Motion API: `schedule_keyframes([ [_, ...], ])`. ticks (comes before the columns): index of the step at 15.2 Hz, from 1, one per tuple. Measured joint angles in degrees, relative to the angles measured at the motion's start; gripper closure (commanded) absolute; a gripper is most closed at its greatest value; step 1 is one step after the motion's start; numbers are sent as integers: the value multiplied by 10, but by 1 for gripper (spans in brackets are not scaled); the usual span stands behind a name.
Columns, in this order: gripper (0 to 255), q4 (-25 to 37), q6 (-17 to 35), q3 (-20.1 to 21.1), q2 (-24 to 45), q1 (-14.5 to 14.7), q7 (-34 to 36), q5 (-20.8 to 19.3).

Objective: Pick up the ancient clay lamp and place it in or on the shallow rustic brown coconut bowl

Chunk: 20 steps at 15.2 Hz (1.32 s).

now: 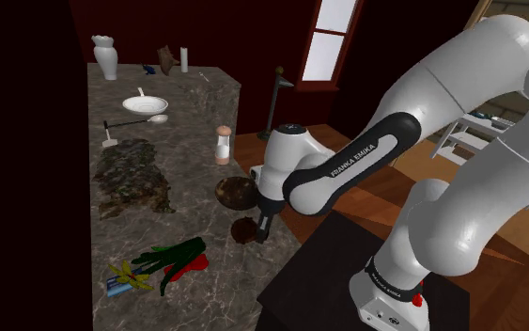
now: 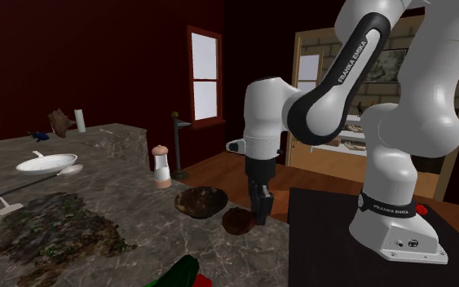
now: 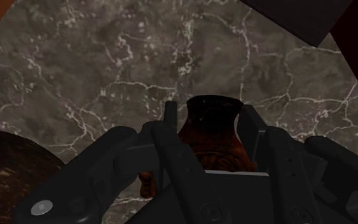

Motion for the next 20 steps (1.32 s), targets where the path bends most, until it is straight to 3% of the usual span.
schedule_keyframes([
  [5, 255, 7, -53, -4, -46, 1, -1, 0],
  [7, 255, 20, -63, -17, -42, -12, -16, -9],
  [20, 255, 226, -100, -110, 135, -101, -151, -62],
])
